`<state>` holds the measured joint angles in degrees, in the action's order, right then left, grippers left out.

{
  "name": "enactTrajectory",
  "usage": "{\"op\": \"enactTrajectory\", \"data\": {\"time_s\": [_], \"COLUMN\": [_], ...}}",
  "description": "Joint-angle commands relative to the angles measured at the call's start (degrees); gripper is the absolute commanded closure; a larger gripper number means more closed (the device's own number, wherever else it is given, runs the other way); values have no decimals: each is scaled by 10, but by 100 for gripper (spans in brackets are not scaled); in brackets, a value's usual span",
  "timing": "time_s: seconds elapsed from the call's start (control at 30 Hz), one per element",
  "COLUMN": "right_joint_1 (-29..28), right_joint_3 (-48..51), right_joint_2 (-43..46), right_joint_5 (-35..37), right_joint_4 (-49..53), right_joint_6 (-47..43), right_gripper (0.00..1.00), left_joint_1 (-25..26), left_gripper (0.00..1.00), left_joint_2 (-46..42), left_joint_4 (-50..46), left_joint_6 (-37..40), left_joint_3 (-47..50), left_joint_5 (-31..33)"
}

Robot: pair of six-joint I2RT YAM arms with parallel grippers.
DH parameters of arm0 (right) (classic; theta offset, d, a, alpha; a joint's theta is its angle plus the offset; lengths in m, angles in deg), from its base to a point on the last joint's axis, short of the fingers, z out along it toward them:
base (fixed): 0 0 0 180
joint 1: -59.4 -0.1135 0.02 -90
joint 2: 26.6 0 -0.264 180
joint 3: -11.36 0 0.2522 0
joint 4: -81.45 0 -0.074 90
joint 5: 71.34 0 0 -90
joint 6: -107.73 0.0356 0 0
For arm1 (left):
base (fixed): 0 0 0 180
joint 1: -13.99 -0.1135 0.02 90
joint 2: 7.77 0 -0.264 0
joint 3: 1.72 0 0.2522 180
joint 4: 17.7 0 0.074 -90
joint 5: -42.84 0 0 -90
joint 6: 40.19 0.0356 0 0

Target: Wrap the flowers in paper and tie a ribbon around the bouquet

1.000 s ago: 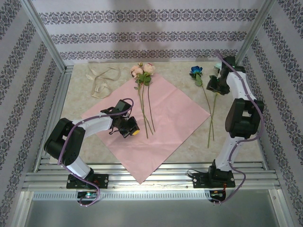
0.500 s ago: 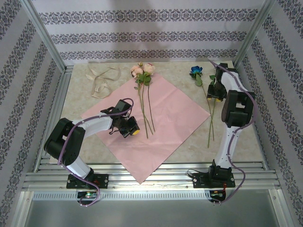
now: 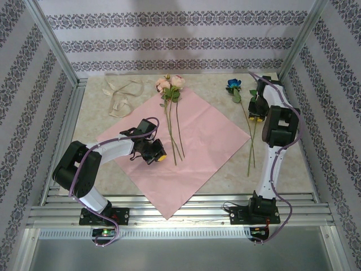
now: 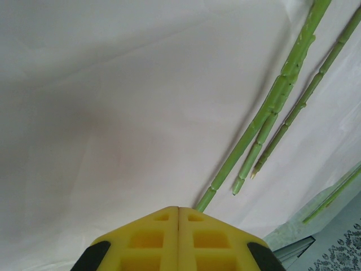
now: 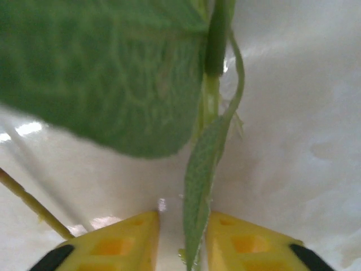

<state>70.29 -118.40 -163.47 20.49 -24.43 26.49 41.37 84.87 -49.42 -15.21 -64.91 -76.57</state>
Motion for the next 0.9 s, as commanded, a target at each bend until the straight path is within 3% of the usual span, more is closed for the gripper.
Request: {"op": "enactTrajectory", "data": {"time_s": [0.0, 0.13, 0.3, 0.47, 0.63, 0.73, 0.87], "right_joint_1": [2, -3, -30, -81, -163, -210, -256], "right_joint_3": [-22, -18, 10, 31, 44, 36, -35], "right_joint_2": [-20, 3, 122, 234, 257, 213, 115], "right_joint_5": [9, 42, 114, 118, 20, -57, -108], "right_joint_4": [24, 15, -30, -56, -66, -73, -52], "right_joint_6": [-10, -15, -6, 25, 83, 135, 175], "right_gripper": [82, 99, 100, 100, 100, 100, 100], "left_joint_1": [-1, -1, -1, -1, -1, -1, -1], "left_gripper": [100, 100, 100, 100, 100, 100, 100], "left_joint_2": [-1, -1, 0, 0, 1, 2, -1], "left_joint_4": [-13, -19, -20, -16, -13, -15, -21], "left_joint_6": [-2, 0, 2, 1, 2, 6, 10], "left_joint_3": [-14, -16, -15, -12, -12, -16, -19], "left_joint_5": [0, 1, 0, 1, 2, 1, 3]}}
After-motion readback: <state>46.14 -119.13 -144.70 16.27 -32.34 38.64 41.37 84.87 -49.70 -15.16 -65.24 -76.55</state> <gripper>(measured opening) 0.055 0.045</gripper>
